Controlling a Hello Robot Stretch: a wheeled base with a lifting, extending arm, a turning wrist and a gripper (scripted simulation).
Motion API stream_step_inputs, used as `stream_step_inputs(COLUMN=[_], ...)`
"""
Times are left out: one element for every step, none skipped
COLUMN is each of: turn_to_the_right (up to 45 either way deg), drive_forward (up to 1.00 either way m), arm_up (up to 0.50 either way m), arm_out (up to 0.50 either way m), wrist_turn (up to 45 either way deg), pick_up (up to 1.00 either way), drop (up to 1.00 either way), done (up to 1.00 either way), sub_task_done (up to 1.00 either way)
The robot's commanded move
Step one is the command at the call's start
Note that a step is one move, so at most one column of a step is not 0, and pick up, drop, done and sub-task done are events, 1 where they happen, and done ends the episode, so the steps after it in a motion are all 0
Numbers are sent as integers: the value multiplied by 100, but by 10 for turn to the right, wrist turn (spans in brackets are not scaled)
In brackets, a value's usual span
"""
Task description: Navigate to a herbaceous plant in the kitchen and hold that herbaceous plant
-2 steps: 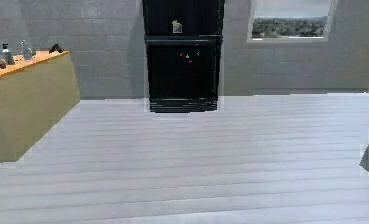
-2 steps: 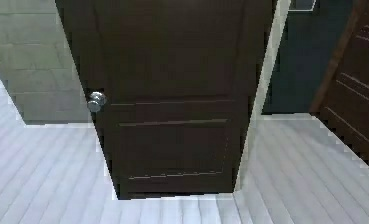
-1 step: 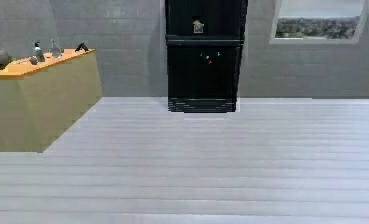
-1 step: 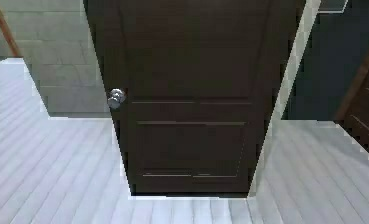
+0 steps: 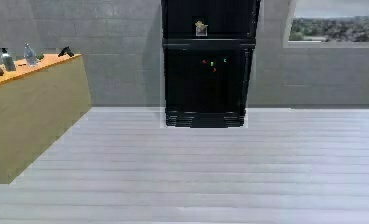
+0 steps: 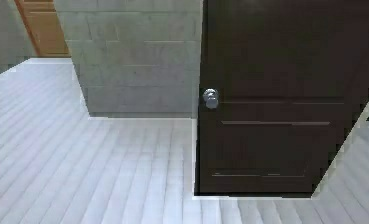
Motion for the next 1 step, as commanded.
stream_step_inputs(turn_to_the_right=[-270], drive_forward=[0], arm_up=[0], arm_out=[0], wrist_turn=[0], pick_up=[0], drop=[0], done=[0], sub_task_done=[0])
